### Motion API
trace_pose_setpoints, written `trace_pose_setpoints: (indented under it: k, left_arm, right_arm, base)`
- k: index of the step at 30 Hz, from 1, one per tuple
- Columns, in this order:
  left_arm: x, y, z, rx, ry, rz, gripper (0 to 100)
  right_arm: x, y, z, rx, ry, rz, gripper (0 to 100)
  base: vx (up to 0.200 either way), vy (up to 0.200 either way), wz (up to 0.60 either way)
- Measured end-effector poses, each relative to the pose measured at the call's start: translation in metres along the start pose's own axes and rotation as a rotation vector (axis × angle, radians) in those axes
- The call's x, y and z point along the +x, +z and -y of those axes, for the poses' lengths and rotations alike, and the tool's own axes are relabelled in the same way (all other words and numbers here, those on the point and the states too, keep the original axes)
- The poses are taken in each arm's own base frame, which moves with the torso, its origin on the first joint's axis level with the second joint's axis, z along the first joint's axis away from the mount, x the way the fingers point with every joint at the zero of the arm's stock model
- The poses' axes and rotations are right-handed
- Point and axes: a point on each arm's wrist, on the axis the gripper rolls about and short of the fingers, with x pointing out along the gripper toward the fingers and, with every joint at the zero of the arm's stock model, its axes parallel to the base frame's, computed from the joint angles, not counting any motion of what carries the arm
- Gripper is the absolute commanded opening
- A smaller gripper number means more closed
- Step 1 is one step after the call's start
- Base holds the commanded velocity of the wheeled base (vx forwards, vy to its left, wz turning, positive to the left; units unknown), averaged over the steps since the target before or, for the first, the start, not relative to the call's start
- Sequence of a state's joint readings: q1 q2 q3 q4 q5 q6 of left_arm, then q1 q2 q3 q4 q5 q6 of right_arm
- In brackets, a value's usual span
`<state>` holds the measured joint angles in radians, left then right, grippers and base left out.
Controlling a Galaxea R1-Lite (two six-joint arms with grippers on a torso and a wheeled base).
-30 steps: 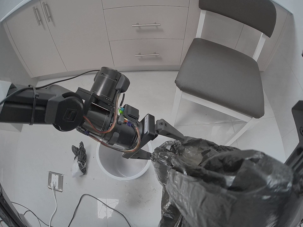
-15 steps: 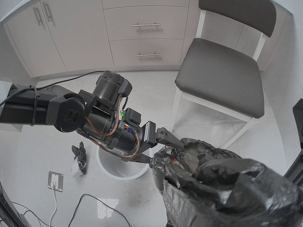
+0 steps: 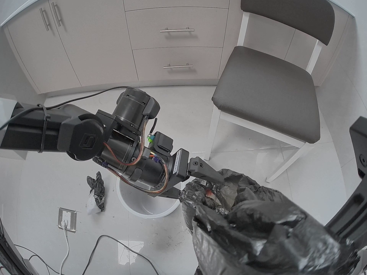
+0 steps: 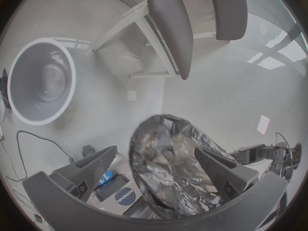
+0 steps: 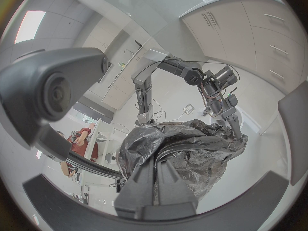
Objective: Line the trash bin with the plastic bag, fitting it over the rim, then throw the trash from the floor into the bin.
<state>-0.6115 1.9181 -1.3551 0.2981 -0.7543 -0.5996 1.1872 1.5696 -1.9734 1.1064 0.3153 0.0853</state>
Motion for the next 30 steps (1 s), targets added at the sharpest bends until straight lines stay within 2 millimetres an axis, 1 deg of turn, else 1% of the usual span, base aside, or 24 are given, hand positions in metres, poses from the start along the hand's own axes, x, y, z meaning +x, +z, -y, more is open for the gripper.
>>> trace_pose_setpoints:
  k: [4, 16, 27, 28, 30]
  left_arm:
    - [0.000, -0.001, 0.001, 0.001, -0.033, -0.024, 100]
    - [0.010, -0.001, 0.000, 0.001, -0.033, -0.048, 100]
    - [0.011, 0.000, 0.000, 0.005, -0.037, -0.046, 100]
    - [0.011, 0.000, 0.000, 0.006, -0.038, -0.045, 0]
    - [0.011, 0.000, 0.000, 0.007, -0.038, -0.045, 0]
  right_arm:
    - [0.000, 0.000, 0.002, -0.024, -0.015, 0.001, 0]
    - [-0.006, -0.001, 0.003, -0.031, -0.067, 0.019, 0]
    - [-0.007, -0.001, 0.003, -0.031, -0.068, 0.019, 0]
    - [-0.006, -0.001, 0.003, -0.031, -0.068, 0.019, 0]
    - [-0.006, -0.001, 0.003, -0.031, -0.068, 0.023, 0]
  base:
    - [0.000, 0.000, 0.00]
    - [0.000, 0.000, 0.00]
    - [0.000, 0.000, 0.00]
    - [0.000, 0.000, 0.00]
    - [0.000, 0.000, 0.00]
